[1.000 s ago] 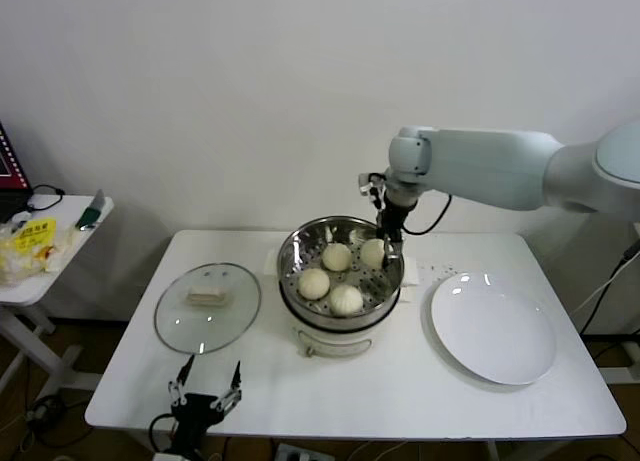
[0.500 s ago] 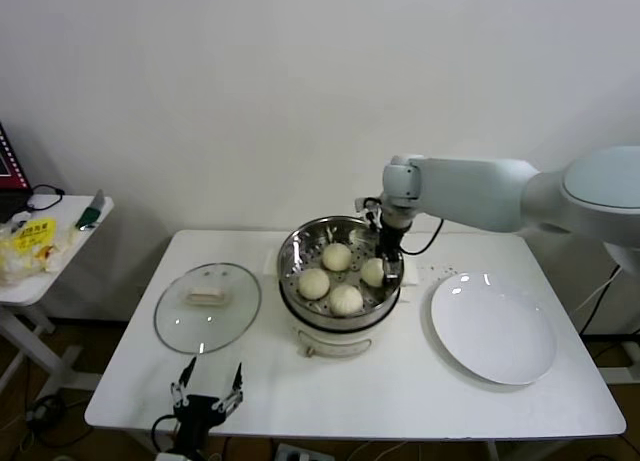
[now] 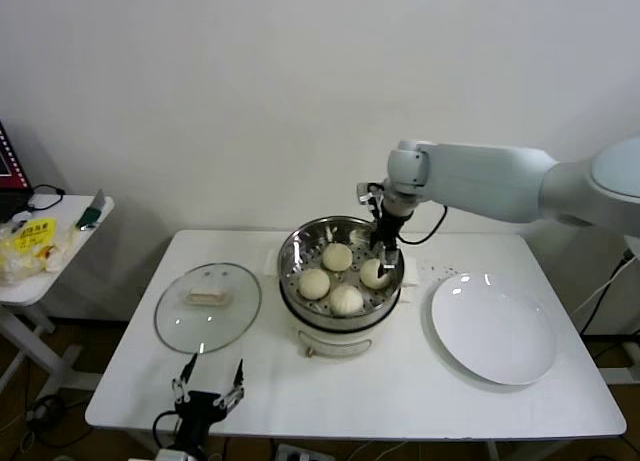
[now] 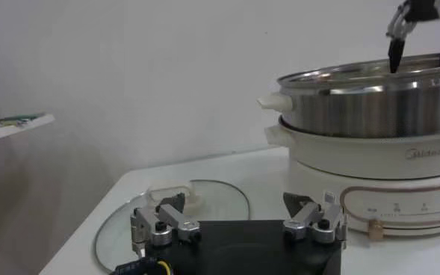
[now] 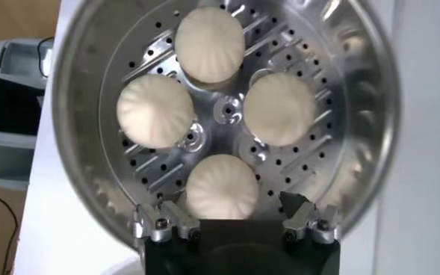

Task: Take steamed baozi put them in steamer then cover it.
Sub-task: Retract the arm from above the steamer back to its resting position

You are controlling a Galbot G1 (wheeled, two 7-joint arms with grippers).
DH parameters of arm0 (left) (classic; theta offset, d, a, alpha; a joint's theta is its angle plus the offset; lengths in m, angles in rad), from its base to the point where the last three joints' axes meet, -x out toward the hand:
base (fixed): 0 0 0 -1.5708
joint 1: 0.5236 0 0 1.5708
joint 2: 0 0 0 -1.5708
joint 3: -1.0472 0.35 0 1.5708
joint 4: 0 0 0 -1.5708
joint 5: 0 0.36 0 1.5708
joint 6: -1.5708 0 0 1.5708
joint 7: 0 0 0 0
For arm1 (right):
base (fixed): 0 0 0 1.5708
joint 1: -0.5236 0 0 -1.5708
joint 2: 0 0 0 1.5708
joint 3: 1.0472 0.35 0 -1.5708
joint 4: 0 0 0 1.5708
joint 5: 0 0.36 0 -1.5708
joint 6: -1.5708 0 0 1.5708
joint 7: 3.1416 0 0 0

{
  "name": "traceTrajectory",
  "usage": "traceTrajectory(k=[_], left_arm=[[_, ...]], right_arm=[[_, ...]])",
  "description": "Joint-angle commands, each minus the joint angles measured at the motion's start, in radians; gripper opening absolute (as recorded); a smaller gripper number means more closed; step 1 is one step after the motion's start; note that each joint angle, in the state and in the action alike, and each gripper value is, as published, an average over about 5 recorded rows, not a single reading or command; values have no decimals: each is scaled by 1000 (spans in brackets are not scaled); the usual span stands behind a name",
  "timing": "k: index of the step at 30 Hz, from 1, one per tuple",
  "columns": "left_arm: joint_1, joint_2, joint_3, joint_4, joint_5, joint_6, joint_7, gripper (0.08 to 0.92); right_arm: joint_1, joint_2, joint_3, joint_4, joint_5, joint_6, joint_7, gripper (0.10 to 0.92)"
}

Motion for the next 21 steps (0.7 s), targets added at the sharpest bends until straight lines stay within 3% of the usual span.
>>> traceTrajectory(k=[1, 8, 14, 21], left_arm=[[-3, 0, -1, 1, 2, 2, 1, 823], [-25, 4, -16, -4, 11, 15, 5, 823], [-65, 21, -45, -9, 37, 37, 20, 823], [-116, 35, -61, -19, 148, 115, 29, 823]], right_arm=[[131, -193, 71, 125, -28, 65, -1, 823], [34, -469, 272, 254, 14, 224, 292, 823], [-286, -723, 614, 405, 14, 311, 516, 823], [-770, -830, 1097, 471, 41, 439, 681, 823]])
